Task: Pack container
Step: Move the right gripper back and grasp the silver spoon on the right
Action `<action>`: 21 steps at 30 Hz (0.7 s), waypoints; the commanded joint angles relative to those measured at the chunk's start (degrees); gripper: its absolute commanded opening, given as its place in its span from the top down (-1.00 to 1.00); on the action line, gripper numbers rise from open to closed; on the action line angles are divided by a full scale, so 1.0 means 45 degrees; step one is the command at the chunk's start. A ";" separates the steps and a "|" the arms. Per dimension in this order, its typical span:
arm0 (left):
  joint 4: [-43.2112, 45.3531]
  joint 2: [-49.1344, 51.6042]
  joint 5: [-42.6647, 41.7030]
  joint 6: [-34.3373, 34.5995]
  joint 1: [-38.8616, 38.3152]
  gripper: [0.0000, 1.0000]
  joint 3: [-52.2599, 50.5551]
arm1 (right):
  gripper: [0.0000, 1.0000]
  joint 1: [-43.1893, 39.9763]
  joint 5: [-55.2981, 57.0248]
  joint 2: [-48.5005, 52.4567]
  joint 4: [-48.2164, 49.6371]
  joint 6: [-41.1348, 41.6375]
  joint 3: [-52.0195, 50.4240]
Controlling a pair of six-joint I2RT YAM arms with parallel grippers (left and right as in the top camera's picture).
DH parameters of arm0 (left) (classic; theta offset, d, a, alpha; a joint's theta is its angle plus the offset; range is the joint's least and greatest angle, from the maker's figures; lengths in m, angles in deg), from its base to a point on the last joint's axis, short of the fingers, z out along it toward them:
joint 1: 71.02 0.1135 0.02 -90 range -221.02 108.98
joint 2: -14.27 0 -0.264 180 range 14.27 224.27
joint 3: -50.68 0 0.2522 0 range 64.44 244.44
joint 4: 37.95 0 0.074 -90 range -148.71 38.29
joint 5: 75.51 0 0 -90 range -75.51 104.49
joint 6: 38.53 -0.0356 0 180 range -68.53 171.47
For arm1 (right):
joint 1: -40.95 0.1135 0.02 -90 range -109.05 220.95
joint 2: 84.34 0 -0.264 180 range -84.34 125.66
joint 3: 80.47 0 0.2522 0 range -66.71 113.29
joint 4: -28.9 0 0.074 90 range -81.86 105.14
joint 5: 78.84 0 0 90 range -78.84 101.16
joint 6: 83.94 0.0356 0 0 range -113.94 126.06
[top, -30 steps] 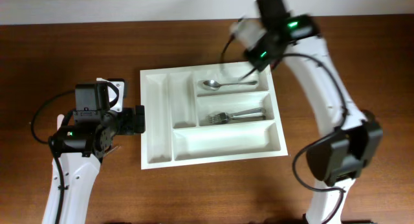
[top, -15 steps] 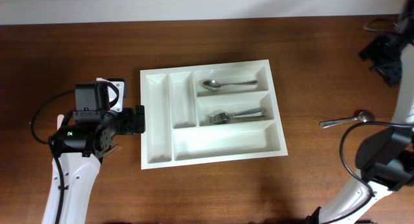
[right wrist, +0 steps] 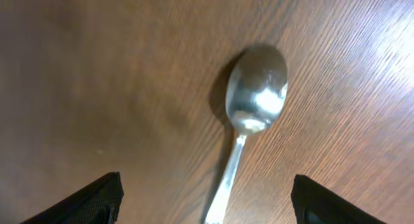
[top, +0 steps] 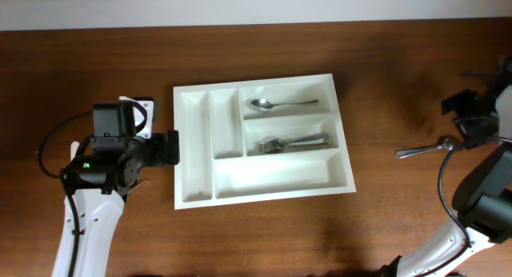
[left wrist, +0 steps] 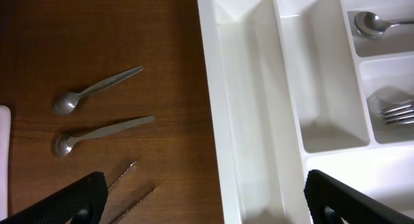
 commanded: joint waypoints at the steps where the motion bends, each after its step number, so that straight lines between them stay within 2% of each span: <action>1: 0.0005 0.0005 -0.0141 -0.0243 -0.0049 -0.99 0.0296 | -0.69 -0.0019 -0.0204 -0.0257 0.0350 0.0267 -0.0597; 5: 0.0005 0.0005 -0.0136 -0.0243 -0.0049 -0.99 0.0296 | -0.71 -0.0024 -0.0117 -0.0257 0.0845 0.0826 -0.1365; 15: 0.0005 0.0005 -0.0141 -0.0248 -0.0049 -0.99 0.0296 | -0.71 -0.0024 -0.0107 -0.0248 0.3332 0.0821 -0.3381; 21: 0.0005 0.0005 -0.0136 -0.0243 -0.0049 -0.99 0.0296 | -0.70 -0.0034 0.0471 -0.0248 0.3483 0.0923 -0.3497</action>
